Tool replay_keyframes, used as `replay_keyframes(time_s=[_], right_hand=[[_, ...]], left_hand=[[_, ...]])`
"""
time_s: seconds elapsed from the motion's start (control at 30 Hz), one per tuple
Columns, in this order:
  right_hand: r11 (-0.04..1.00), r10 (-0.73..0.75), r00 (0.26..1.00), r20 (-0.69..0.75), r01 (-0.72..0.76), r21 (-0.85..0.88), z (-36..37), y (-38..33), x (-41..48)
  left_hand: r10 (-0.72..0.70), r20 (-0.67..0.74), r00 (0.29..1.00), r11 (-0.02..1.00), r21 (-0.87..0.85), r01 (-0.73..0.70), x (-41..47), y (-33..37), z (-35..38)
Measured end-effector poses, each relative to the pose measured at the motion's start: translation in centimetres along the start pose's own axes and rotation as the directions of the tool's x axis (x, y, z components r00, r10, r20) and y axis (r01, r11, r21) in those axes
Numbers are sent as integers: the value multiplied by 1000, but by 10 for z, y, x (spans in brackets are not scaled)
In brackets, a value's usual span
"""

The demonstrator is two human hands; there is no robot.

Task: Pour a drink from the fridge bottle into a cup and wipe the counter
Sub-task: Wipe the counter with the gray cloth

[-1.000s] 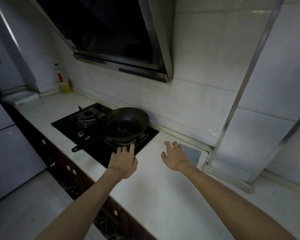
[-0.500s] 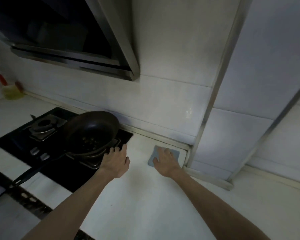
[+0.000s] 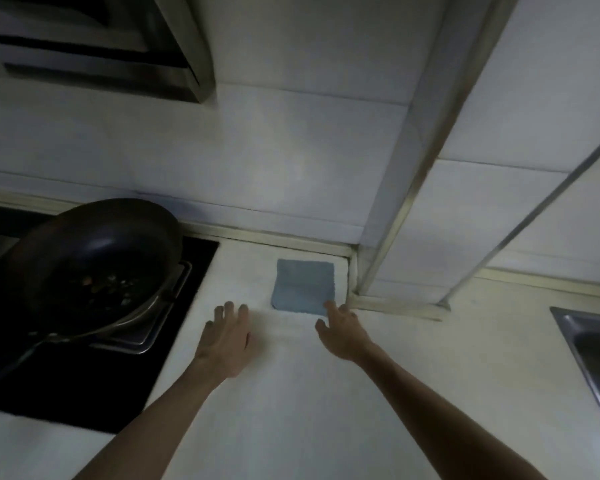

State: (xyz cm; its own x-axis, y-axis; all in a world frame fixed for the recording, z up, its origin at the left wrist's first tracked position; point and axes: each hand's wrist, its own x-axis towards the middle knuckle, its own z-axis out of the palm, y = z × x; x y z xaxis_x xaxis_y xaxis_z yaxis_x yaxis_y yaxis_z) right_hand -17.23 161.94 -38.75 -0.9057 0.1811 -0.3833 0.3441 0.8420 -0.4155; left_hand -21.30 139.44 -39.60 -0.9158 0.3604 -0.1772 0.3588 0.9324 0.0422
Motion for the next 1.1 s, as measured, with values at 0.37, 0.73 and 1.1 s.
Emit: replay_keyframes(time_s=[0.37,0.73,1.1], right_hand=[[953,196,963,-187,-141,268,49,-13,15],[997,-56,934,-352,73,36,46,-15,70],[992,62,947,-315,-93,-85,62,-21,161]], left_hand=[[141,2,990,978,-153,-140,8,-64,82],[153,-53,987,980,-123,-158,10,-81,117],[147,-46,988,980,-128,-152,12,-83,118]])
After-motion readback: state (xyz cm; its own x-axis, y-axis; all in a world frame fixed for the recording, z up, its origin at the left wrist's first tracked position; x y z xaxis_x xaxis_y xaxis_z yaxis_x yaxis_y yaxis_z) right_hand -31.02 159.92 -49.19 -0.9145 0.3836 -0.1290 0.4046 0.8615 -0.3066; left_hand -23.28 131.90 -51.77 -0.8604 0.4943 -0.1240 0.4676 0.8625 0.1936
